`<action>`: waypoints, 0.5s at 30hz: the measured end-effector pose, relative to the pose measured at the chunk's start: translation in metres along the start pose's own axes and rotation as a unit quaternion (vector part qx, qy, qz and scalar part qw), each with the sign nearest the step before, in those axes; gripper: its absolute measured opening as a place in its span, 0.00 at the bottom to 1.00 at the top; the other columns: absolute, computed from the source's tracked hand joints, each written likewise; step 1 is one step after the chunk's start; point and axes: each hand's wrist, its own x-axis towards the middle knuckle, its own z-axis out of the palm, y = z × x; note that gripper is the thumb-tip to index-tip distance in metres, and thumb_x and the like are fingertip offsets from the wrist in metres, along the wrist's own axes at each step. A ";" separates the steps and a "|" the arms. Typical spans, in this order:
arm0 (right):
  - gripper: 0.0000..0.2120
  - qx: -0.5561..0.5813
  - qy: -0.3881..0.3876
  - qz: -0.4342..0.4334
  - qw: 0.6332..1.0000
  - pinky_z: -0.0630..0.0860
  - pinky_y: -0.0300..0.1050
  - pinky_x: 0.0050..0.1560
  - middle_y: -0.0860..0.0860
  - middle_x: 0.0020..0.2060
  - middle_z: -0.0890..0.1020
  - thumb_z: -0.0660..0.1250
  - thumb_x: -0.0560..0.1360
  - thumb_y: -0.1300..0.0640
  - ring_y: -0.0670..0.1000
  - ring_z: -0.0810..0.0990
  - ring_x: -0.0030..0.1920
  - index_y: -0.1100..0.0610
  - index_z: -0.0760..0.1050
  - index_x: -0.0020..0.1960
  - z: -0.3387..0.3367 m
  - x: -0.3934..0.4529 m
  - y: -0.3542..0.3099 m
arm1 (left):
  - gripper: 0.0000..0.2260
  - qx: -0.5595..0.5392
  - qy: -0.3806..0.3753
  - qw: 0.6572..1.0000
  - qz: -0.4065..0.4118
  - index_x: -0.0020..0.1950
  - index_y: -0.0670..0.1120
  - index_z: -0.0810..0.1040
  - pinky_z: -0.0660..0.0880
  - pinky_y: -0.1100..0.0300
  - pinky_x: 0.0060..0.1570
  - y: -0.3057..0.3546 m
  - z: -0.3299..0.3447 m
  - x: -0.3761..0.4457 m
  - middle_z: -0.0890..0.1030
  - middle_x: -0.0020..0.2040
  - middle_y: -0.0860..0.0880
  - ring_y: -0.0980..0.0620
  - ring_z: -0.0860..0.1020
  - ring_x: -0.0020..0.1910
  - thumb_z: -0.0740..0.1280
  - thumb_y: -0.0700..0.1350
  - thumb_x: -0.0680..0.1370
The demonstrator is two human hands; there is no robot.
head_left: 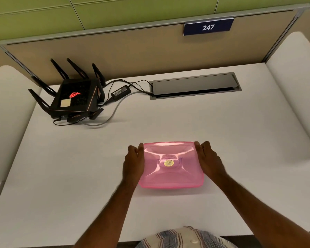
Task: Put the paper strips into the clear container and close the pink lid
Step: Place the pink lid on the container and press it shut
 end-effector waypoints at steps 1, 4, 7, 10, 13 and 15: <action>0.25 -0.007 -0.002 0.003 1.000 0.73 0.54 0.44 0.57 0.41 0.81 0.48 0.79 0.30 0.63 0.79 0.43 0.51 0.64 0.47 0.003 -0.008 0.005 | 0.20 0.004 0.006 1.000 0.004 0.43 0.52 0.65 0.69 0.53 0.38 -0.007 0.000 -0.008 0.77 0.40 0.52 0.45 0.76 0.40 0.52 0.68 0.79; 0.24 -0.019 0.001 0.002 1.000 0.74 0.53 0.43 0.54 0.38 0.81 0.48 0.78 0.29 0.62 0.80 0.41 0.50 0.62 0.47 0.011 -0.028 0.018 | 0.20 0.012 0.021 1.000 0.007 0.43 0.52 0.64 0.69 0.53 0.37 -0.023 0.000 -0.031 0.78 0.39 0.52 0.45 0.76 0.39 0.52 0.67 0.80; 0.24 -0.012 0.018 -0.005 1.000 0.76 0.53 0.43 0.52 0.36 0.81 0.49 0.77 0.29 0.62 0.80 0.39 0.51 0.62 0.48 0.014 -0.037 0.024 | 0.19 0.000 0.040 0.999 0.011 0.43 0.51 0.63 0.70 0.53 0.35 -0.028 0.003 -0.043 0.77 0.37 0.52 0.48 0.76 0.36 0.52 0.66 0.80; 0.25 -0.006 0.021 -0.018 1.000 0.77 0.53 0.41 0.51 0.34 0.80 0.50 0.77 0.29 0.60 0.79 0.36 0.52 0.62 0.47 0.014 -0.037 0.025 | 0.18 -0.006 0.058 0.998 0.028 0.43 0.51 0.62 0.72 0.51 0.35 -0.027 0.005 -0.048 0.77 0.35 0.51 0.45 0.76 0.35 0.52 0.64 0.82; 0.26 -0.006 0.021 -0.020 1.000 0.75 0.52 0.39 0.51 0.35 0.79 0.50 0.76 0.28 0.59 0.79 0.36 0.52 0.62 0.47 0.013 -0.036 0.026 | 0.18 -0.006 0.057 0.998 0.035 0.43 0.51 0.62 0.71 0.52 0.34 -0.026 0.005 -0.048 0.76 0.35 0.52 0.43 0.75 0.35 0.52 0.63 0.82; 0.25 -0.002 0.020 -0.018 1.000 0.74 0.51 0.37 0.50 0.35 0.79 0.50 0.76 0.27 0.57 0.79 0.35 0.50 0.61 0.46 0.014 -0.035 0.027 | 0.18 -0.002 0.055 0.998 0.027 0.42 0.52 0.62 0.70 0.53 0.33 -0.027 0.003 -0.047 0.76 0.35 0.52 0.46 0.75 0.35 0.52 0.65 0.81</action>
